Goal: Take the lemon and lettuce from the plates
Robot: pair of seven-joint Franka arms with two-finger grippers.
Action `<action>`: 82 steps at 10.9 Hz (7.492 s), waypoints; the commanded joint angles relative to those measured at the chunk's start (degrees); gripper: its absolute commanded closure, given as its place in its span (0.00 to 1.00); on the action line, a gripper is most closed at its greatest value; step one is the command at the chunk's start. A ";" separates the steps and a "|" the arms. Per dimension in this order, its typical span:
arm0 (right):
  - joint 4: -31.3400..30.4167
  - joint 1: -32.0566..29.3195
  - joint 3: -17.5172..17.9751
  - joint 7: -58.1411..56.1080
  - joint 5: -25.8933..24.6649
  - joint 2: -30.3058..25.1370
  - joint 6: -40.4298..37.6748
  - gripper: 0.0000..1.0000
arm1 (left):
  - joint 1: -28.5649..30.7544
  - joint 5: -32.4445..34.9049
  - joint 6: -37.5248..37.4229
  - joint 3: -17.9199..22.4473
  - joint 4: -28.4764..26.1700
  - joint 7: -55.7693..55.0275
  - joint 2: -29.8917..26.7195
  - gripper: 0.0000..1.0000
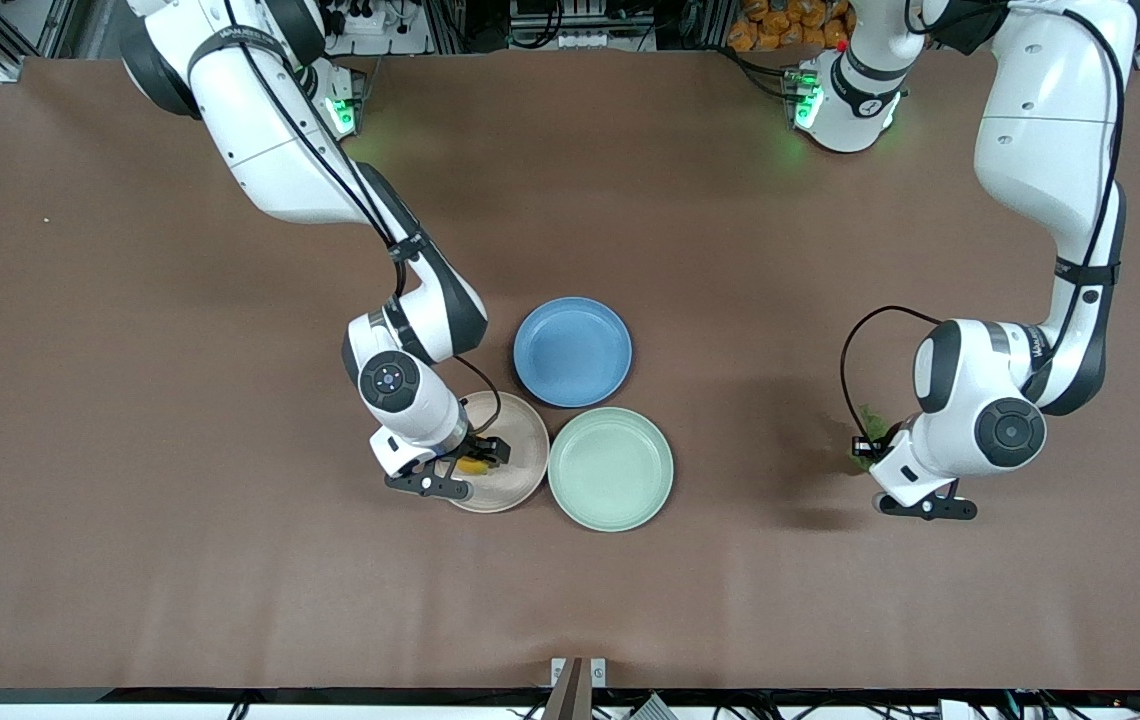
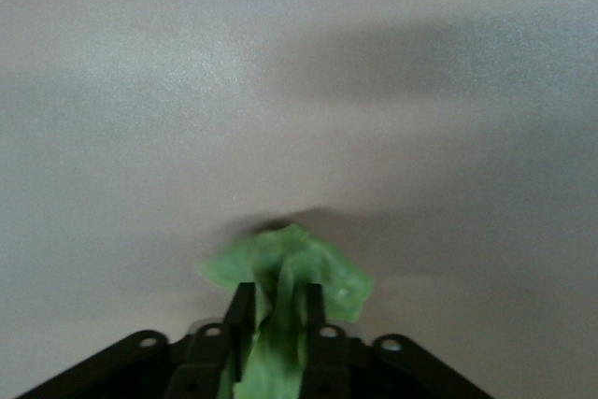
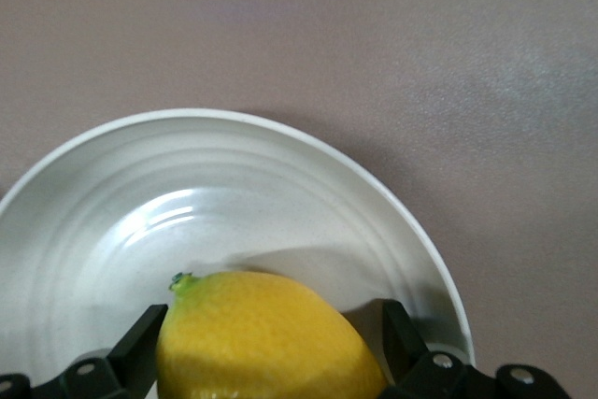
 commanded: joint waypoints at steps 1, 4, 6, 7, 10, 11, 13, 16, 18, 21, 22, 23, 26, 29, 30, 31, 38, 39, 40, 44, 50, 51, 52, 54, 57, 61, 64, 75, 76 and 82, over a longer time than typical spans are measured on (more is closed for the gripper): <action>0.83 0.82 -0.57 2.14 -1.37 1.06 0.87 0.02 | 0.41 0.33 0.27 -0.78 0.78 -0.09 -0.93 0.00; 0.83 0.91 -0.57 2.14 -2.06 1.15 0.87 0.22 | -0.29 0.33 0.27 -0.87 1.22 0.61 -3.91 0.00; 0.83 0.73 -0.49 2.05 -3.47 1.06 0.78 0.42 | -0.90 0.85 0.18 -2.18 1.13 -0.26 -7.51 0.00; 1.01 0.38 -0.49 1.79 -3.47 0.98 0.35 0.50 | -1.08 1.11 0.10 -2.19 1.22 -0.27 -9.53 0.00; 1.53 -0.41 -0.49 1.53 -3.39 -0.16 -1.93 0.50 | -0.47 1.12 -2.09 -2.19 1.13 0.26 -16.03 0.00; 2.23 -1.11 -0.49 1.44 -3.21 -0.51 -4.29 0.52 | -0.21 1.12 -3.23 -2.01 1.22 0.44 -18.41 0.00; 6.96 -2.25 -0.40 1.18 -3.04 -0.52 -11.14 0.53 | -0.21 1.12 -8.57 -1.66 1.83 0.44 -22.45 0.00; 11.63 -5.68 0.48 -3.12 -2.42 -0.78 -19.85 0.53 | 0.14 0.94 -15.80 -1.14 3.94 0.44 -26.68 0.00; 13.74 -8.13 0.65 -7.07 -2.16 -1.83 -25.64 0.52 | 1.54 0.33 -17.99 -1.31 3.94 0.52 -29.23 0.00; 14.63 -12.96 0.48 -17.15 -2.16 -4.90 -31.47 0.52 | 1.46 0.33 -21.70 -1.66 3.68 -6.04 -32.75 0.00; 14.11 -15.33 0.31 -22.59 -2.16 -6.48 -31.65 0.52 | 1.55 0.33 -21.88 -1.66 3.59 -6.15 -33.28 0.00; 13.93 -17.36 0.30 -25.95 -2.16 -6.93 -32.96 0.52 | 1.55 0.33 -22.83 -1.66 3.42 -5.98 -33.72 0.00; 13.93 -21.67 -0.05 -29.67 -2.77 -7.72 -36.30 0.52 | 1.64 0.33 -23.99 -1.57 3.42 -5.80 -34.07 0.00; 12.88 -25.80 -0.05 -32.48 -2.95 -7.72 -37.80 0.51 | 1.64 0.41 -25.12 -1.66 3.68 -5.89 -34.86 0.00; 11.92 -26.60 -0.13 -33.45 -3.03 -7.72 -37.28 0.51 | 1.64 0.50 -25.13 -1.66 3.85 -5.80 -34.86 0.00; 11.73 -27.13 -0.14 -33.80 -3.04 -7.72 -37.28 0.51 | 1.64 0.59 -25.13 -1.66 3.85 -5.72 -34.86 0.00; -11.34 -30.20 -0.22 -39.24 -3.30 -16.94 -16.76 0.51 | 1.64 1.03 -25.92 -1.57 3.86 -2.38 -35.66 0.00; -15.65 -31.25 -0.14 -39.95 -3.30 -18.17 -12.45 0.51 | 1.55 0.94 -25.92 -1.66 3.85 -2.20 -35.57 0.00; -19.17 -31.52 -0.14 -40.92 -3.30 -19.14 -8.40 0.51 | 1.38 0.85 -25.92 -1.66 3.85 -2.20 -35.57 0.00; -29.73 -31.88 -0.14 -41.19 -3.21 -21.08 5.23 0.51 | 0.94 0.24 -25.92 -1.66 3.77 -2.29 -35.04 0.00; -35.20 -33.28 0.04 -43.74 -3.21 -20.64 14.75 0.51 | 1.46 -3.28 -27.24 -1.75 3.33 -2.29 -34.86 0.00; -35.64 -33.28 0.04 -43.65 -3.21 -20.64 15.97 0.51 | 1.38 -3.28 -27.24 -1.75 3.33 -2.29 -34.86 0.00; -35.99 -33.28 0.13 -43.65 -3.21 -20.47 16.59 0.51 | 1.20 -3.19 -27.24 -1.75 3.50 -2.37 -34.86 0.00; -35.47 -32.85 0.13 -42.78 -2.60 -20.29 16.17 0.04 | 1.20 -3.02 -27.24 -1.75 3.42 -2.38 -34.69 0.00; -35.12 -32.84 0.13 -43.21 -2.60 -20.47 16.07 0.00 | 0.67 -2.93 -27.15 -1.84 3.68 -2.81 -34.60 0.00; -30.57 -32.93 0.13 -42.95 -2.60 -21.35 7.60 0.00 | 0.85 -3.28 -27.24 -2.54 3.77 -2.73 -34.78 0.00; -22.22 -33.11 0.13 -41.28 -2.51 -21.35 -6.13 0.00 | 0.76 -3.28 -27.24 -2.71 3.59 -2.82 -34.60 0.00; -10.42 -32.05 0.22 -31.52 -3.30 -34.43 -32.26 0.00 | 1.02 -3.28 -27.24 -2.63 3.77 -2.55 -34.95 0.00; -10.50 -32.05 0.13 -31.52 -3.30 -36.10 -32.70 0.00 | 1.11 -3.28 -27.24 -2.63 3.77 -2.46 -34.95 0.00; -6.73 -32.31 -0.22 -31.61 -3.65 -43.83 -45.17 0.00 | 1.11 -3.28 -27.24 -2.63 3.85 -2.38 -34.87 0.00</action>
